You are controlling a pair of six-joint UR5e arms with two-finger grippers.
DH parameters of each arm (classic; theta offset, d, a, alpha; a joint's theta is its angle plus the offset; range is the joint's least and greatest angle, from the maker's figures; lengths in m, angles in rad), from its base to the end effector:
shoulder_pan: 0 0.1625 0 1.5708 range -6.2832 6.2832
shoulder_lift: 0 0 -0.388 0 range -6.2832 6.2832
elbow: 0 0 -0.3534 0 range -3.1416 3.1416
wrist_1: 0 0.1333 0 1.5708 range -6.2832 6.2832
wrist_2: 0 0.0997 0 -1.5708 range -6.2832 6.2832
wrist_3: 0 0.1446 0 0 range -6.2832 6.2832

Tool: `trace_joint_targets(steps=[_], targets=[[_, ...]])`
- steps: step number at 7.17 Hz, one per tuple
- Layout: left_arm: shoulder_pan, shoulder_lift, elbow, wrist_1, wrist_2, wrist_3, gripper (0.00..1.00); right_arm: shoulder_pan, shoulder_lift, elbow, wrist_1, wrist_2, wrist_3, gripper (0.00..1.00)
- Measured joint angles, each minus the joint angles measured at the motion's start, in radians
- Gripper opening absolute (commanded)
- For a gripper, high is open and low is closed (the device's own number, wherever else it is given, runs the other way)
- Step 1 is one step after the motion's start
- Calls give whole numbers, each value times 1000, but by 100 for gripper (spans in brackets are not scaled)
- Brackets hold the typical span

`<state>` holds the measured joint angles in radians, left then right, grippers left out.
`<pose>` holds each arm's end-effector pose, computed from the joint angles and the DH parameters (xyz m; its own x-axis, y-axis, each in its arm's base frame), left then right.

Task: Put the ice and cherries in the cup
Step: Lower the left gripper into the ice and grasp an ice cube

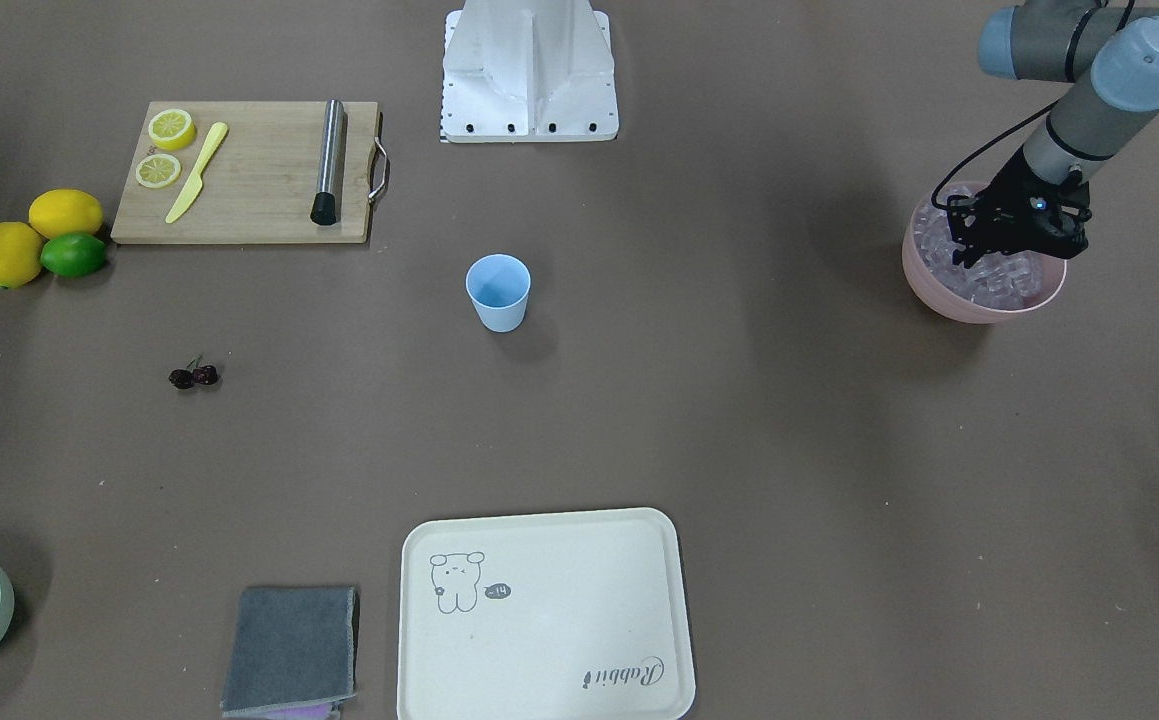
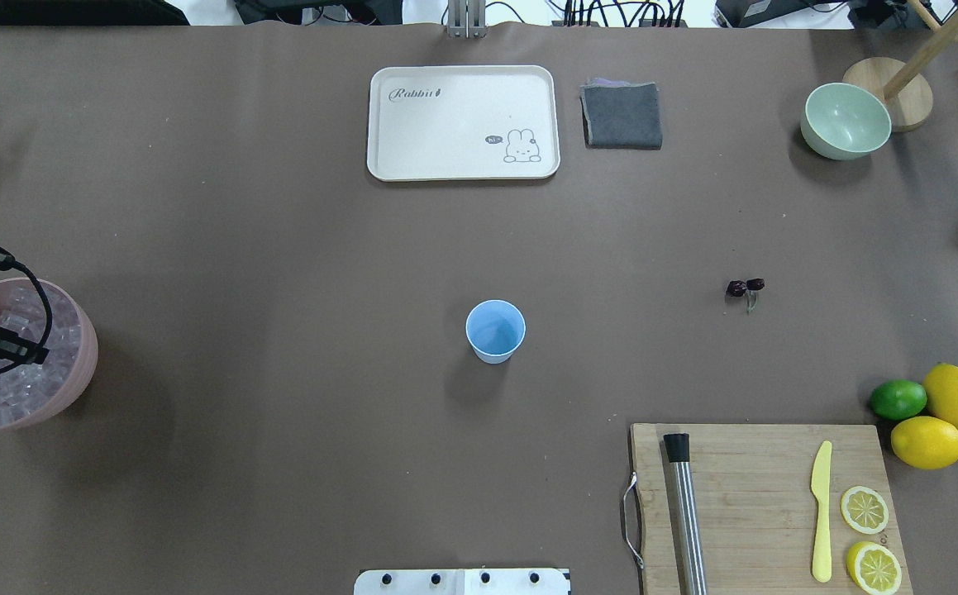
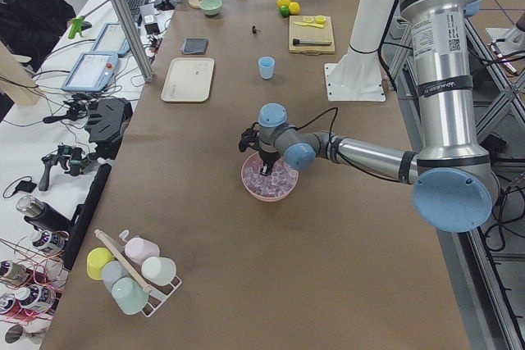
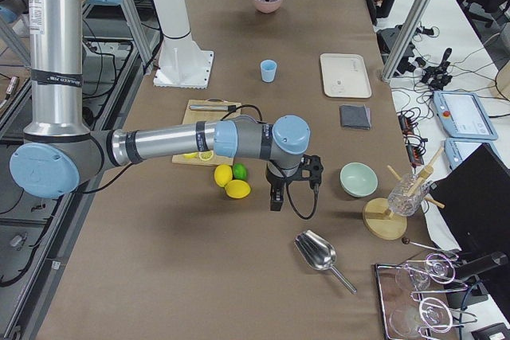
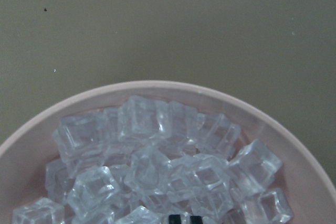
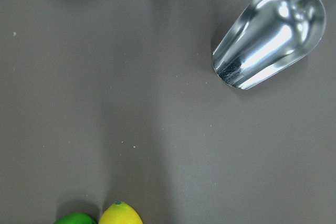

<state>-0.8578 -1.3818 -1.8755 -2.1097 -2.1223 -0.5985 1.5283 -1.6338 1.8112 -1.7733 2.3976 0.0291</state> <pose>0.2392 -0.3646 0.5398 0.6522 0.3216 -0.6864 -0.1833 0.9456 0.2688 0.0090 -0.4214 0.5878 0.6784 0.0187 0.7345 0.0227 0.9987 -0.0465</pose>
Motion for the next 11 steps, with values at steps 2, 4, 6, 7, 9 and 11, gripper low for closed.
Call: trace_joint_targets(steps=[2,4,6,7,9,11], targets=[[-6,1,-13,3,-5,-1,80,0,2,1,1,0,0,100],[-7,2,-13,5,-5,-2,81,0,3,2,1,0,0,100],[-7,8,-9,5,-3,-3,89,0,4,2,2,0,0,100],[-7,13,-8,5,-3,-3,91,0,4,4,2,1,0,100],[-3,17,-7,5,-2,-3,95,1,3,6,2,0,-1,100],[7,17,-1,4,-3,-3,97,1,1,8,2,0,-1,100]])
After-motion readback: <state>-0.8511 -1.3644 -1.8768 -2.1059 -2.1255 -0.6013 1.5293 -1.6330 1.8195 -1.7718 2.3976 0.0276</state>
